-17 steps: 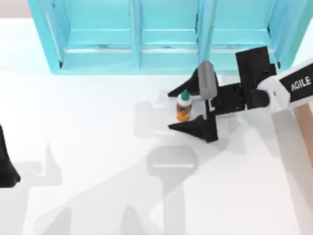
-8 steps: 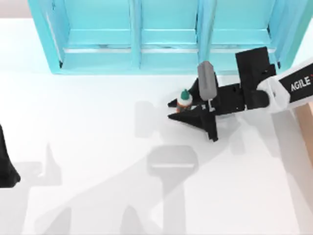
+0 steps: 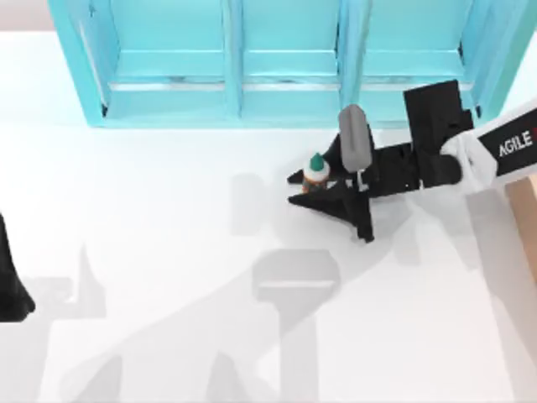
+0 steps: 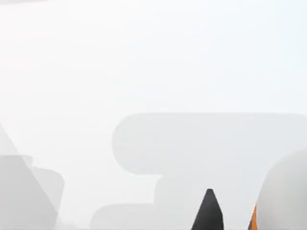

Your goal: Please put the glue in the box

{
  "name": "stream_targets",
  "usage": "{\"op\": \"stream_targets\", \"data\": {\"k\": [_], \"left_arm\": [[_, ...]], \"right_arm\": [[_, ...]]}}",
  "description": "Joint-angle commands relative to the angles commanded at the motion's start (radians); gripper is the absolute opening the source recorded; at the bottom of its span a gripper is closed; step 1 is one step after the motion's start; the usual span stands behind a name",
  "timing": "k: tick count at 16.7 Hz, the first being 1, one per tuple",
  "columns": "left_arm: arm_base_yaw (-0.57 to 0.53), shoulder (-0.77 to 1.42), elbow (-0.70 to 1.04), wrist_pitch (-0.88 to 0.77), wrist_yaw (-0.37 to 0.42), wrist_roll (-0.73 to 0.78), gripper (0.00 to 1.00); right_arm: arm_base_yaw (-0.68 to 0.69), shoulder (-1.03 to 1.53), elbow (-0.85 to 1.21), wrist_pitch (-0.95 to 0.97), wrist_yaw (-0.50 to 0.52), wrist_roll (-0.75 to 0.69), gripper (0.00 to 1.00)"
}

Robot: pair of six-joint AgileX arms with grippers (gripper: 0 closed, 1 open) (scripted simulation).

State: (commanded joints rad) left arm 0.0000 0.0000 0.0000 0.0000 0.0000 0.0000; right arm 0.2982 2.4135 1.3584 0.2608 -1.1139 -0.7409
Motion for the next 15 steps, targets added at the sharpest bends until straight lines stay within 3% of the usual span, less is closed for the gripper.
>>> {"op": "stream_targets", "data": {"k": [4, 15], "left_arm": [[0.000, 0.000, 0.000, 0.000, 0.000, 0.000, 1.00], [0.000, 0.000, 0.000, 0.000, 0.000, 0.000, 1.00]], "right_arm": [[-0.005, -0.017, 0.007, -0.014, 0.001, 0.001, 0.00], [-0.003, -0.230, 0.062, -0.291, -0.004, -0.001, 0.00]]}}
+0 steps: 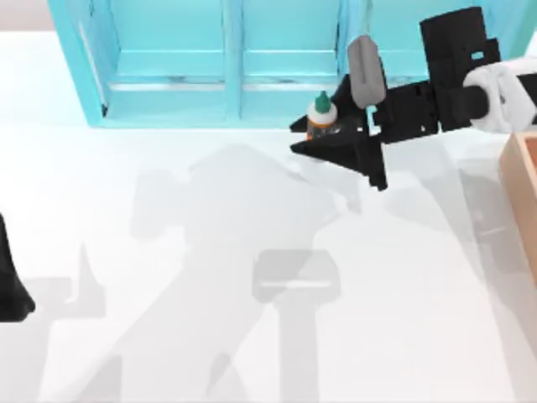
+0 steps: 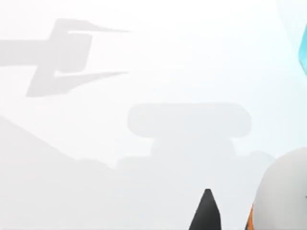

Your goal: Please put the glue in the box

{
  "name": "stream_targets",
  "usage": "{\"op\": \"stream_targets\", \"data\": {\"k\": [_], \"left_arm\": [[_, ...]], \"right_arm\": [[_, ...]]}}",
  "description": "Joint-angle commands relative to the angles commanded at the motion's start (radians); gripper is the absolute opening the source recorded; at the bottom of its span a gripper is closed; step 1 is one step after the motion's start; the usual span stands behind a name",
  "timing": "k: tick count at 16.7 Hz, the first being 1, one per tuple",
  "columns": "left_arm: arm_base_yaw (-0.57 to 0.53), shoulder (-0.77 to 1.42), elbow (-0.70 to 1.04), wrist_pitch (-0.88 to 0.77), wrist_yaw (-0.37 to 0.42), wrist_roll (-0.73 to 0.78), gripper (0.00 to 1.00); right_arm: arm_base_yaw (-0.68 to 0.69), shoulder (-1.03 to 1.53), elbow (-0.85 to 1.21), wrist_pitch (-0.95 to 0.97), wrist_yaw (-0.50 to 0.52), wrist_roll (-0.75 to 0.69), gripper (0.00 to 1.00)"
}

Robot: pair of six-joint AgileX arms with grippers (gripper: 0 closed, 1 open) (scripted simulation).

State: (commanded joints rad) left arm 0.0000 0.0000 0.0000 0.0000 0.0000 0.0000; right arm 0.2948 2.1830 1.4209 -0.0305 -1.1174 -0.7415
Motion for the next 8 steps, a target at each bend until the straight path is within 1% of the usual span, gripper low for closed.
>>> {"op": "stream_targets", "data": {"k": [5, 8], "left_arm": [[0.000, 0.000, 0.000, 0.000, 0.000, 0.000, 1.00], [0.000, 0.000, 0.000, 0.000, 0.000, 0.000, 1.00]], "right_arm": [[-0.001, -0.002, 0.000, -0.005, 0.000, 0.001, 0.00], [-0.065, -0.023, -0.013, -0.069, 0.001, -0.045, 0.00]]}}
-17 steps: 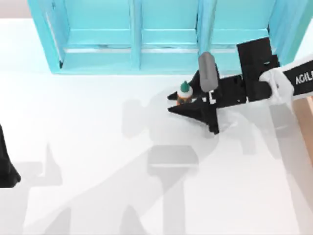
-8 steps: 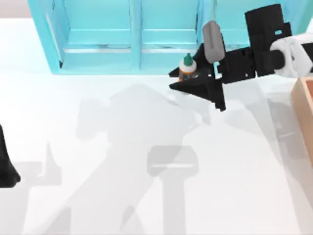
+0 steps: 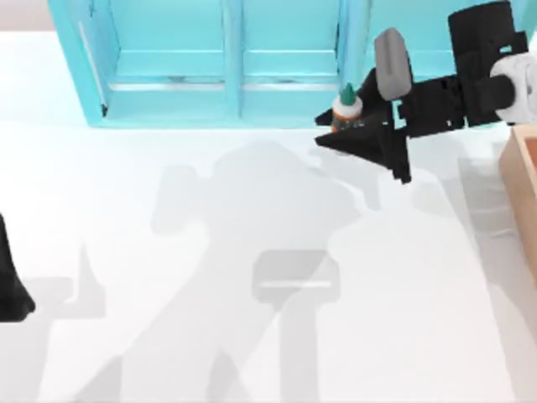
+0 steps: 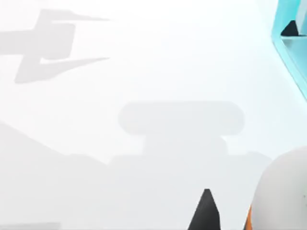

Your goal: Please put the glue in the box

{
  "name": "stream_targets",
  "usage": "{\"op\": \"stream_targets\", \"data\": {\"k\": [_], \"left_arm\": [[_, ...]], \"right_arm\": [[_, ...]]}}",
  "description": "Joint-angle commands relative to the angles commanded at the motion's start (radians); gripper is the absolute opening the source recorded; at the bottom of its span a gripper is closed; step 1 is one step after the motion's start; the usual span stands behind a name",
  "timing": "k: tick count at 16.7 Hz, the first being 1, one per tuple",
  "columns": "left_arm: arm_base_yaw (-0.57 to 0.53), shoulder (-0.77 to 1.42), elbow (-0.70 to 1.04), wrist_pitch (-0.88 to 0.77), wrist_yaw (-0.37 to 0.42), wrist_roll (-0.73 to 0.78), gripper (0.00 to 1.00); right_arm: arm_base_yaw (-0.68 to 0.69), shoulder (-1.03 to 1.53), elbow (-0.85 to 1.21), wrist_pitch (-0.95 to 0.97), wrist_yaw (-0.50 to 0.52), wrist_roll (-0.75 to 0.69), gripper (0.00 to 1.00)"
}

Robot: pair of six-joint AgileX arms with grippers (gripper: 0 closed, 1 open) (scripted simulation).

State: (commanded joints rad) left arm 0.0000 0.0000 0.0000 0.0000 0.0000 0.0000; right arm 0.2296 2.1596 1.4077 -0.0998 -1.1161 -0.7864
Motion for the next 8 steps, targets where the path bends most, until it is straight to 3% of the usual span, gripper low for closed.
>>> {"op": "stream_targets", "data": {"k": [4, 8], "left_arm": [[0.000, 0.000, 0.000, 0.000, 0.000, 0.000, 1.00], [0.000, 0.000, 0.000, 0.000, 0.000, 0.000, 1.00]], "right_arm": [[-0.222, -0.065, -0.039, -0.226, -0.003, -0.169, 0.00], [-0.529, -0.146, -0.097, -0.530, -0.029, -0.441, 0.00]]}}
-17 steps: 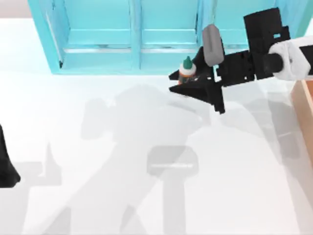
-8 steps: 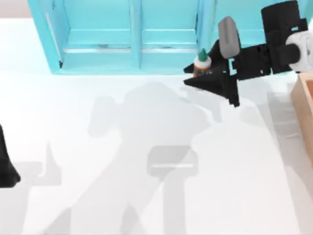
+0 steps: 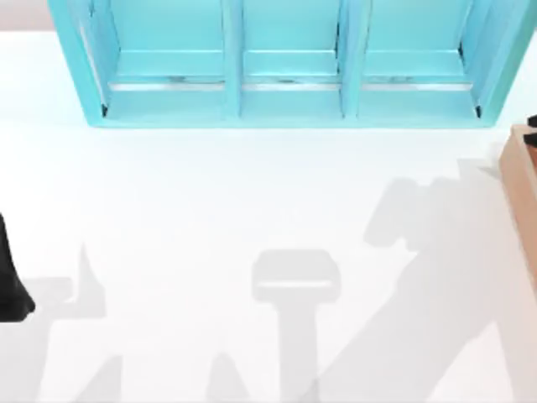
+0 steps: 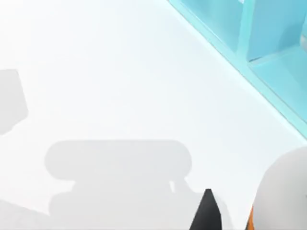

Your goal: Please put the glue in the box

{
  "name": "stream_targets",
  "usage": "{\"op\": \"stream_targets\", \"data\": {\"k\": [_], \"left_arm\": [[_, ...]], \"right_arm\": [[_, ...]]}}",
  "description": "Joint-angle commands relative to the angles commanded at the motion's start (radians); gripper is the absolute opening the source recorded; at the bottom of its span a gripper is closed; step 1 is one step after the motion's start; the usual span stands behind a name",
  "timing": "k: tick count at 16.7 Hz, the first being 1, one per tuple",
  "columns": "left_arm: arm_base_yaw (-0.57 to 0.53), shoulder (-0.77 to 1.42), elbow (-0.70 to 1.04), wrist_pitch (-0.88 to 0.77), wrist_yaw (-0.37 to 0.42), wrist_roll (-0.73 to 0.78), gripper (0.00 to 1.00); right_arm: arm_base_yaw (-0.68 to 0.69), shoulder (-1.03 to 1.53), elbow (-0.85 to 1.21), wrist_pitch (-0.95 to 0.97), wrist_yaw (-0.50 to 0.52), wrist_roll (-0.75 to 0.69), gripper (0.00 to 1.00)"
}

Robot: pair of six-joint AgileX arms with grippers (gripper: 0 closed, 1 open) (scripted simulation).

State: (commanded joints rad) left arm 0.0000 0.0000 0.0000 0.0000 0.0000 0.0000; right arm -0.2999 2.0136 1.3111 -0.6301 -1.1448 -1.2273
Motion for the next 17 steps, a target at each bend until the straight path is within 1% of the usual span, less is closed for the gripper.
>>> {"op": "stream_targets", "data": {"k": [3, 6, 8, 10, 13, 17], "left_arm": [[0.000, 0.000, 0.000, 0.000, 0.000, 0.000, 1.00], [0.000, 0.000, 0.000, 0.000, 0.000, 0.000, 1.00], [0.000, 0.000, 0.000, 0.000, 0.000, 0.000, 1.00], [0.000, 0.000, 0.000, 0.000, 0.000, 0.000, 1.00], [0.000, 0.000, 0.000, 0.000, 0.000, 0.000, 1.00], [0.000, 0.000, 0.000, 0.000, 0.000, 0.000, 1.00]], "right_arm": [[-0.233, -0.052, -0.056, -0.219, -0.028, -0.244, 0.00], [-0.431, -0.089, -0.116, -0.393, -0.055, -0.484, 0.00], [-0.531, -0.103, -0.155, -0.478, -0.069, -0.623, 0.00], [-0.602, -0.109, -0.189, -0.536, -0.080, -0.731, 0.00], [-0.654, -0.110, -0.220, -0.577, -0.088, -0.820, 0.00], [-0.658, -0.110, -0.223, -0.580, -0.089, -0.828, 0.00]]}}
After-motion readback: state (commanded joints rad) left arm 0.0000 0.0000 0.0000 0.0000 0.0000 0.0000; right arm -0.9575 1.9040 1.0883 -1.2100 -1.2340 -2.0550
